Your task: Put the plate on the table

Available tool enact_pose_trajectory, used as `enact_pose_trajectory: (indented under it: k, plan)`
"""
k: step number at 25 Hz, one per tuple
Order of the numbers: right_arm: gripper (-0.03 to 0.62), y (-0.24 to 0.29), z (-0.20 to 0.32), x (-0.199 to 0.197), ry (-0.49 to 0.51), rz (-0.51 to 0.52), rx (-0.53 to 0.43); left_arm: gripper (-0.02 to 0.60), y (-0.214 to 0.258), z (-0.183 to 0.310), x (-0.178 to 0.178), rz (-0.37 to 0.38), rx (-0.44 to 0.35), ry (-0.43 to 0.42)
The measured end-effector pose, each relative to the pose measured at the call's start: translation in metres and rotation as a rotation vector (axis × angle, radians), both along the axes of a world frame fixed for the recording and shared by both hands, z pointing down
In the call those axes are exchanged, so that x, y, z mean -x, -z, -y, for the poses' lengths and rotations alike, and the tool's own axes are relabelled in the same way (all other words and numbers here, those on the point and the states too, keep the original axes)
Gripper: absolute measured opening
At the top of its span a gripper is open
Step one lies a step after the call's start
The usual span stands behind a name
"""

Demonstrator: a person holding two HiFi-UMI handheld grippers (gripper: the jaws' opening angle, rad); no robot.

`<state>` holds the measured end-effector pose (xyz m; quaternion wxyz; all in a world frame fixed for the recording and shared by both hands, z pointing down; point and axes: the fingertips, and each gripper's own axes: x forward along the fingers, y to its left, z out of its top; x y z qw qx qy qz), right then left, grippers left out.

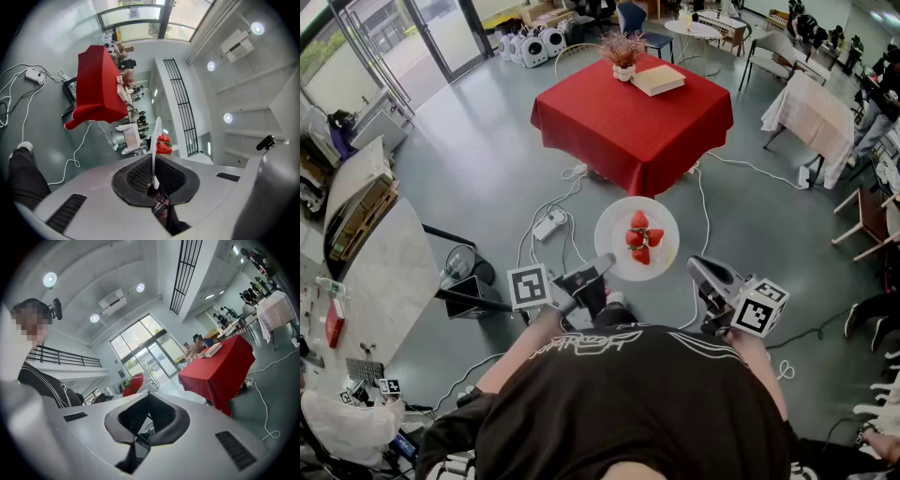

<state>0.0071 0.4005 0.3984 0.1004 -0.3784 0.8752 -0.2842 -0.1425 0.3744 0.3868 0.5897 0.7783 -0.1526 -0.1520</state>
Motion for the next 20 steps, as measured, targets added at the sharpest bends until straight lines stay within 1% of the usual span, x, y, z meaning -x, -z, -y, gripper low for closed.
enact_pose_trajectory:
  k: [6, 7, 10, 15, 20]
  plan:
    - [0.008, -0.001, 0.004, 0.000, 0.003, -0.001, -0.002, 0.017, 0.000, 0.005, -0.001, 0.005, 0.003, -0.006]
    - [0.008, -0.001, 0.004, 0.000, 0.003, 0.005, 0.000, 0.017, -0.001, 0.005, -0.001, 0.008, 0.006, -0.010]
    - [0.008, 0.001, 0.001, -0.001, 0.003, 0.068, 0.017, 0.017, -0.001, 0.004, -0.002, 0.006, 0.012, -0.022]
    - [0.008, -0.004, 0.007, -0.007, -0.019, 0.077, 0.027, 0.017, -0.002, 0.013, -0.010, -0.009, 0.026, -0.043]
    - [0.008, -0.010, 0.025, -0.015, -0.023, 0.114, 0.046, 0.017, -0.011, 0.035, -0.022, 0.004, 0.052, -0.056]
